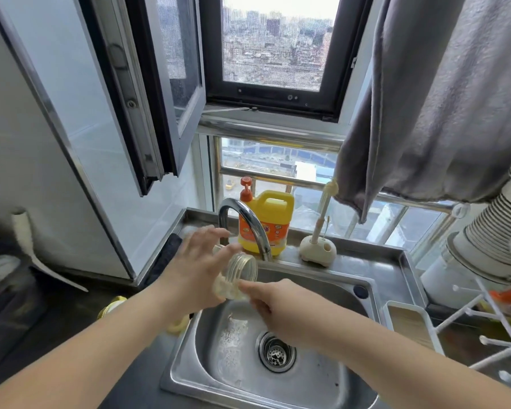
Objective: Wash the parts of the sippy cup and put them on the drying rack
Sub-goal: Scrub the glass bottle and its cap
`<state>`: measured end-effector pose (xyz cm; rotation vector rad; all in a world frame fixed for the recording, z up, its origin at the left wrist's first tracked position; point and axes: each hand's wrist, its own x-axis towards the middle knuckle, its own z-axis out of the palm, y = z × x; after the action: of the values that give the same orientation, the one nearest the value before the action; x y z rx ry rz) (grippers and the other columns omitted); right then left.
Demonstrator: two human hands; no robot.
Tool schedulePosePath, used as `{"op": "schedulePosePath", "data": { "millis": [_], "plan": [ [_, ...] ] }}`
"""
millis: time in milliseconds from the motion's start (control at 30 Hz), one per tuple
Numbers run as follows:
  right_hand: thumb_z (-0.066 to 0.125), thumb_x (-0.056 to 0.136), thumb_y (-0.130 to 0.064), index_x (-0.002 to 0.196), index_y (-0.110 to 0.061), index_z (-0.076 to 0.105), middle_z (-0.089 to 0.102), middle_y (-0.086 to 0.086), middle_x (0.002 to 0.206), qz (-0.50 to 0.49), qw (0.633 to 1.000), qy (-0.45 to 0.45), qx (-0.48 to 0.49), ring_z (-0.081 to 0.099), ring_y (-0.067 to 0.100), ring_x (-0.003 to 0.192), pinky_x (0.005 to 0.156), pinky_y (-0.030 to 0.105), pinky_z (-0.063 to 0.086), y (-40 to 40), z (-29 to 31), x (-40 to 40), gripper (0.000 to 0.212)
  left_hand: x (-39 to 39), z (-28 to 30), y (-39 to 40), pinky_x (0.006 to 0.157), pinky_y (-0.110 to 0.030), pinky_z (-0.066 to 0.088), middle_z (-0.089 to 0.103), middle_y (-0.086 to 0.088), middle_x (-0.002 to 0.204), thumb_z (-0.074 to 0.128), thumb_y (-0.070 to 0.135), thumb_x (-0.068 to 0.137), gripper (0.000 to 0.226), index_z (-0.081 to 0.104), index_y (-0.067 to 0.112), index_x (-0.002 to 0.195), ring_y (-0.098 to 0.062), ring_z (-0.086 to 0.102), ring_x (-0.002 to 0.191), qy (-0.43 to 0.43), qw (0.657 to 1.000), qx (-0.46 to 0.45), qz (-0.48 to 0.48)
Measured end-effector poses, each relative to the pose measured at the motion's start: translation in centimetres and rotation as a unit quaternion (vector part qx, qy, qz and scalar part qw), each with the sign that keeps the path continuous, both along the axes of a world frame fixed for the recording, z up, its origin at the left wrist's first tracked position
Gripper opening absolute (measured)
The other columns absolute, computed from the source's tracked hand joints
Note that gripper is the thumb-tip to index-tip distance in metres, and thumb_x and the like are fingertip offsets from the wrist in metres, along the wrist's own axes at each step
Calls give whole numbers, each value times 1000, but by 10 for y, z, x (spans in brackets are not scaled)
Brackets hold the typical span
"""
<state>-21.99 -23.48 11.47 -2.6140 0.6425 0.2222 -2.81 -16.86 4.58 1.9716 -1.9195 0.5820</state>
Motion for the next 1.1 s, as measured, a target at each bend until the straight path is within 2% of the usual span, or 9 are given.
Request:
{"op": "schedulePosePath", "data": {
  "millis": [133, 267, 400, 500, 600, 667, 767, 900, 1100],
  "plan": [
    [38, 96, -7, 149, -28, 18, 55, 10, 101, 75, 961, 44, -261, 61, 30, 87, 44, 30, 24, -5, -3, 4, 61, 0, -15, 5, 85, -45, 54, 64, -1, 107, 87, 43, 45, 88, 44, 24, 119, -24, 61, 101, 64, 996, 42, -54],
    [38, 94, -3, 151, -30, 6, 56, 13, 115, 52, 970, 104, -215, 58, 33, 99, 58, 34, 38, -7, -26, 6, 71, -4, -17, -3, 91, -59, 46, 64, -1, 110, 89, 42, 42, 90, 44, 23, 118, -16, 47, 108, 101, 993, 22, -51],
    [38, 98, -18, 133, -36, 46, 57, 3, 87, -53, 990, 71, 105, 56, 20, 74, 59, 26, 41, -8, -42, 5, 40, -10, -38, -5, 100, -61, 30, 63, 0, 109, 86, 44, 46, 83, 48, 18, 115, -15, 48, 111, 31, 996, 1, -84],
    [36, 102, -22, 130, -35, 52, 36, -6, 55, -184, 821, -19, 540, 32, 6, 42, 36, 15, 23, -16, -48, -3, 34, -16, -53, -4, 107, -49, 30, 65, -4, 113, 67, 53, 76, 60, 50, 14, 117, -19, 50, 115, 53, 991, -95, -75],
    [31, 104, -20, 129, -35, 50, 25, -9, 53, -207, 697, -66, 683, 21, 1, 40, 35, 12, 14, -14, -44, -10, 35, -21, -51, -9, 102, -46, 38, 63, -7, 118, 46, 62, 89, 59, 51, 11, 119, -23, 51, 118, 78, 982, -160, -62],
    [34, 103, -25, 132, -37, 48, 40, -6, 55, -192, 797, -47, 571, 33, 4, 43, 40, 15, 25, -8, -48, -10, 34, -22, -56, -8, 101, -43, 40, 63, -7, 117, 61, 54, 84, 56, 52, 11, 118, -24, 51, 117, 71, 981, -159, -83],
    [41, 100, -21, 141, -42, 36, 62, 0, 117, -24, 992, 100, 74, 59, 17, 94, 71, 23, 37, -8, -42, -10, 47, -21, -70, -5, 95, -46, 48, 65, -4, 112, 86, 37, 50, 80, 49, 15, 117, -20, 51, 114, 77, 988, -72, -110],
    [47, 92, -7, 151, -32, 4, 55, 10, 105, 22, 972, 94, -214, 60, 31, 93, 47, 28, 23, -7, -47, -8, 77, -18, -75, -12, 92, -37, 50, 65, -5, 107, 90, 33, 30, 98, 47, 15, 117, -17, 53, 106, 151, 984, -20, -87],
    [41, 92, -6, 148, -30, 24, 58, 8, 121, -2, 986, 120, -113, 57, 30, 104, 70, 32, 38, -8, -57, -2, 63, -16, -69, -14, 96, -39, 41, 63, -2, 115, 89, 38, 42, 89, 49, 18, 119, -19, 53, 112, 114, 986, -15, -118]
  ]
}}
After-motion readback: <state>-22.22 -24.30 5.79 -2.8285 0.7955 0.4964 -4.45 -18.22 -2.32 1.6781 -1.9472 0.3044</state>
